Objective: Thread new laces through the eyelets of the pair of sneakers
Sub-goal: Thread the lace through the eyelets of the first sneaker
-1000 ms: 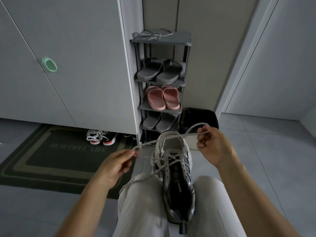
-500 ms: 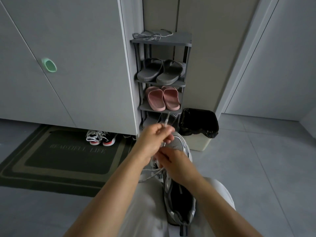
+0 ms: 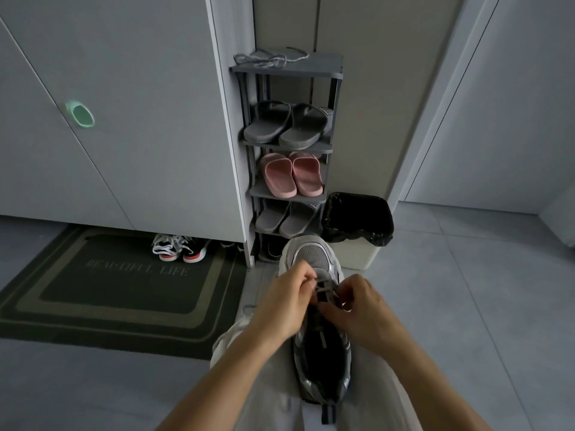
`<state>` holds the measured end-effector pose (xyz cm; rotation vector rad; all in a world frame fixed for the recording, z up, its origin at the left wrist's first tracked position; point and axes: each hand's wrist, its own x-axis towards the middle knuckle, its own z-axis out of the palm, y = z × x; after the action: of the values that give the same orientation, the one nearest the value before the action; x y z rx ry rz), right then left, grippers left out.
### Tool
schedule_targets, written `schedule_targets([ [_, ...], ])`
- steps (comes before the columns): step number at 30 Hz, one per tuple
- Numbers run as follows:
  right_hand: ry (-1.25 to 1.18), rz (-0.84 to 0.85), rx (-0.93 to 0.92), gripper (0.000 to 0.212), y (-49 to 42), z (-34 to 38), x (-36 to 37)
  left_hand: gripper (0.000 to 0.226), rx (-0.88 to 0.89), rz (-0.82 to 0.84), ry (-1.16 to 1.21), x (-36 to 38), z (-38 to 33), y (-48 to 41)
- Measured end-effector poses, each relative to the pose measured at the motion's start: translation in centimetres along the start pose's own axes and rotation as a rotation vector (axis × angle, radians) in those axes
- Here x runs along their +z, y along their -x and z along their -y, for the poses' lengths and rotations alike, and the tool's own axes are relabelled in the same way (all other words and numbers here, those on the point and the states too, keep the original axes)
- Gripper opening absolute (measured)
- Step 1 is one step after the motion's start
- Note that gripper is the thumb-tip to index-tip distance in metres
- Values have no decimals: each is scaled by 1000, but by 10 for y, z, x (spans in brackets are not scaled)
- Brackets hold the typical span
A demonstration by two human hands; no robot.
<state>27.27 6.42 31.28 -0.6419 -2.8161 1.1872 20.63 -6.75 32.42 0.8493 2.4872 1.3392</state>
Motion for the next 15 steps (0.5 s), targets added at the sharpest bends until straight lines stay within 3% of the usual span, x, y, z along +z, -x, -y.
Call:
schedule_targets([
  [4,53,-74,-10,21,6,8,-4,5,117,-171,-192,12,11,9],
  [8,-118,-138,-21,11,11,4,-6,9,183,-244,-358,25,12,16],
  [15,-598,-72,73,35,10,-12,-6,15,169,-200,-384,34,7,12],
])
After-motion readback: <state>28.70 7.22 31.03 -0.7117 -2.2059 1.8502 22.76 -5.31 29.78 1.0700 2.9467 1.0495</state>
